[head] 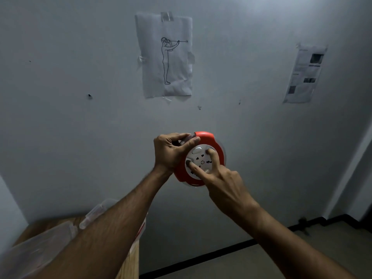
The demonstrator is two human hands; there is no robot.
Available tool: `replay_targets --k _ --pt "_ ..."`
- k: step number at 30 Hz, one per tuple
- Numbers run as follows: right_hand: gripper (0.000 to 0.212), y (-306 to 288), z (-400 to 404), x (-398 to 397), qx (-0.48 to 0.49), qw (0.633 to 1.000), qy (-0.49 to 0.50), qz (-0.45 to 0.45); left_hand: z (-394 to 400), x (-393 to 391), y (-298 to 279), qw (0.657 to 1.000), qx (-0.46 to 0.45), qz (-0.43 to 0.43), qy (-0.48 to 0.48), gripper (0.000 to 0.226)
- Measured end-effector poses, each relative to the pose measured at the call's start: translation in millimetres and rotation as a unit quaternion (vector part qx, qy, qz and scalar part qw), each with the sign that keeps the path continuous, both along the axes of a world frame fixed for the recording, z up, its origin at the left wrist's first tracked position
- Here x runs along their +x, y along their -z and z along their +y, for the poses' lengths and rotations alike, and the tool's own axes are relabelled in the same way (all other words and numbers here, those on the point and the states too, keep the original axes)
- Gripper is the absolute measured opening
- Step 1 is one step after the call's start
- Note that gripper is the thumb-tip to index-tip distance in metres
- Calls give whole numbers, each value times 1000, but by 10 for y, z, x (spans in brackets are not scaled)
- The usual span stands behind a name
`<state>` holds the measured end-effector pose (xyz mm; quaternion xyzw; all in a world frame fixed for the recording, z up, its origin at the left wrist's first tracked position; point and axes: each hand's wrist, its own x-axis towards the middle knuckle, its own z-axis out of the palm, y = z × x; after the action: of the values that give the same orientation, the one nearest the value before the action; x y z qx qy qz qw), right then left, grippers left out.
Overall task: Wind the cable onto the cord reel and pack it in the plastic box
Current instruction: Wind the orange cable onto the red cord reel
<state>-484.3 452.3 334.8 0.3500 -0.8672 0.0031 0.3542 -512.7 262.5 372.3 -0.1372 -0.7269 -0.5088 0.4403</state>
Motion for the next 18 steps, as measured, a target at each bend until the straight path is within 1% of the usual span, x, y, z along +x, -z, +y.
replay_targets --k 3,6,8,15,18 --pt "71 -40 23 -48 26 999 -6 40 14 6 19 1000 -9 -4 7 31" --pt "60 -108 24 -84 13 997 -29 66 55 29 42 1000 5 -9 6 30" --pt "59 -135 7 -97 -21 998 -31 56 78 32 44 1000 8 -8 0 30" --pt "50 -47 -83 -80 -116 993 -21 22 55 62 51 1000 -27 -12 -3 31" --pt "54 17 -105 -90 -148 989 -24 7 23 73 87 999 -40 -22 -5 35"
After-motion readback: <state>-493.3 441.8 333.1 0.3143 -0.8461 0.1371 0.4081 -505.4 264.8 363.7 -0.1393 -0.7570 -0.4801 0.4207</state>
